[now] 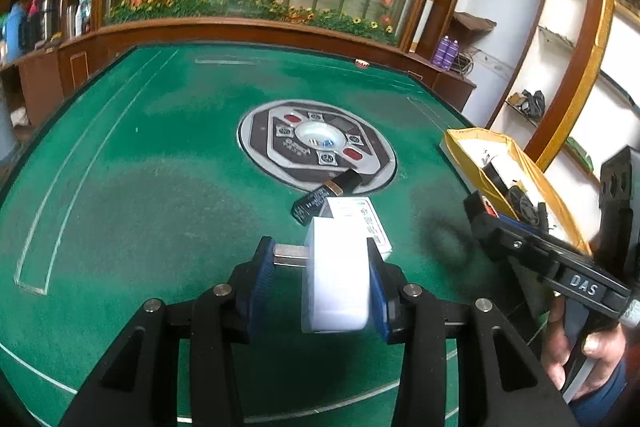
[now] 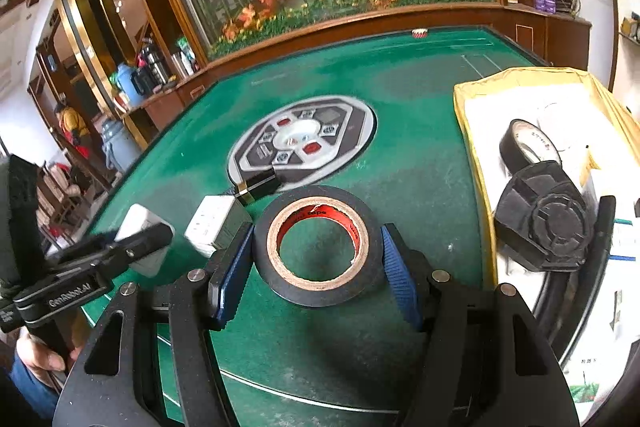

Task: Organize rigid objects
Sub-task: 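Carry the charger with the left tool while the right tool carries the tape roll to the tray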

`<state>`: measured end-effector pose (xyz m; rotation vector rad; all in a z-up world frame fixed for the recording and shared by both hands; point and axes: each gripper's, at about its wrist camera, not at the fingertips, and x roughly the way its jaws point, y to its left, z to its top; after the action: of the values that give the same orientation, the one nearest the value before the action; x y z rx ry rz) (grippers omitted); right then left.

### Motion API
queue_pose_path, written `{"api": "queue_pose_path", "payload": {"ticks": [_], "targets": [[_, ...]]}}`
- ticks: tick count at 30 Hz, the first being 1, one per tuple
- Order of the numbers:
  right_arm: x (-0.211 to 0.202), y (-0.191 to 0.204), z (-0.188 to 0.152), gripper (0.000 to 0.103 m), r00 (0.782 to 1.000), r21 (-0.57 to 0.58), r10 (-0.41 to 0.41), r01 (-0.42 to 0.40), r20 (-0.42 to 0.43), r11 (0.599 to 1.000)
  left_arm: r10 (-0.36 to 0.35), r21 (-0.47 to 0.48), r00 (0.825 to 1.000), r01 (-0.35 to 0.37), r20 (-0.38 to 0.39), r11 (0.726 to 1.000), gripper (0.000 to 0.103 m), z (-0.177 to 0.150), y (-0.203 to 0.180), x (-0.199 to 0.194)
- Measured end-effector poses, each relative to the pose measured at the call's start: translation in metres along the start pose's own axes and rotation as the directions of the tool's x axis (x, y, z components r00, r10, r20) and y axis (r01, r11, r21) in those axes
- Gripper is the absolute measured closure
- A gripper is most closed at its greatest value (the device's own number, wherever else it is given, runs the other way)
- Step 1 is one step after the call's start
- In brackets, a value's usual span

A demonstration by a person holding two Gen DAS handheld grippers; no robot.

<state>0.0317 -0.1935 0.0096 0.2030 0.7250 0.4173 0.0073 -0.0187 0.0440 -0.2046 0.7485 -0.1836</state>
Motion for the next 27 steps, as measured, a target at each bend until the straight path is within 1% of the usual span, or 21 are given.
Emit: {"api": "queue_pose_path", "payload": {"ticks": [2, 4, 7, 9, 12, 15, 17, 18, 21, 23, 25, 27], "targets": [[-0.01, -0.003, -0.002, 0.04, 1.0, 0.036, 0.029, -0.029, 0.001, 0.999, -0.009, 0.002, 1.0, 0.009, -0.011, 1.0, 0.06, -0.001, -0.006, 0.0], [-0.023, -0.005, -0.005, 0.04, 0.999, 0.045, 0.038, -0.038, 0.002, 0.998, -0.007, 0.021, 1.0, 0.008, -0.013, 1.0, 0.06, 0.001, -0.018, -0.001], [-0.049, -0.013, -0.005, 0.04, 0.998, 0.061, 0.052, -0.054, 0.031, 0.997, -0.056, 0.028, 0.998, 0.057, -0.023, 0.998, 0.06, 0.006, -0.038, -0.002], [-0.065, -0.023, -0.002, 0.04, 0.998, 0.075, 0.04, -0.044, 0.057, 0.996, -0.079, 0.048, 0.996, 0.081, -0.028, 0.996, 0.06, 0.011, -0.054, 0.0], [-0.087, -0.049, 0.004, 0.04, 0.997, 0.119, -0.02, 0.011, 0.077, 0.993, -0.119, 0.093, 0.992, 0.123, -0.04, 0.988, 0.06, 0.017, -0.087, 0.006], [-0.103, -0.075, 0.011, 0.04, 0.993, 0.165, -0.08, 0.065, 0.09, 0.984, -0.179, 0.125, 0.981, 0.187, -0.074, 0.974, 0.06, 0.024, -0.122, 0.02], [-0.111, -0.097, 0.016, 0.04, 0.985, 0.204, -0.147, 0.126, 0.091, 0.971, -0.207, 0.139, 0.973, 0.22, -0.099, 0.966, 0.06, 0.026, -0.14, 0.03], [-0.113, -0.109, 0.019, 0.04, 0.98, 0.22, -0.182, 0.161, 0.076, 0.962, -0.226, 0.151, 0.967, 0.243, -0.12, 0.958, 0.06, 0.026, -0.155, 0.038], [-0.11, -0.134, 0.025, 0.04, 0.97, 0.244, -0.243, 0.229, 0.03, 0.943, -0.263, 0.174, 0.951, 0.29, -0.163, 0.941, 0.06, 0.023, -0.185, 0.053], [-0.106, -0.144, 0.028, 0.04, 0.958, 0.239, -0.288, 0.282, -0.01, 0.929, -0.28, 0.183, 0.941, 0.314, -0.191, 0.932, 0.06, 0.018, -0.201, 0.062], [-0.101, -0.154, 0.027, 0.04, 0.945, 0.24, -0.325, 0.324, -0.036, 0.915, -0.305, 0.192, 0.925, 0.349, -0.228, 0.917, 0.06, 0.01, -0.218, 0.07], [-0.094, -0.163, 0.024, 0.04, 0.932, 0.239, -0.355, 0.363, -0.077, 0.9, -0.315, 0.206, 0.914, 0.37, -0.256, 0.906, 0.06, 0.001, -0.232, 0.076]]}}
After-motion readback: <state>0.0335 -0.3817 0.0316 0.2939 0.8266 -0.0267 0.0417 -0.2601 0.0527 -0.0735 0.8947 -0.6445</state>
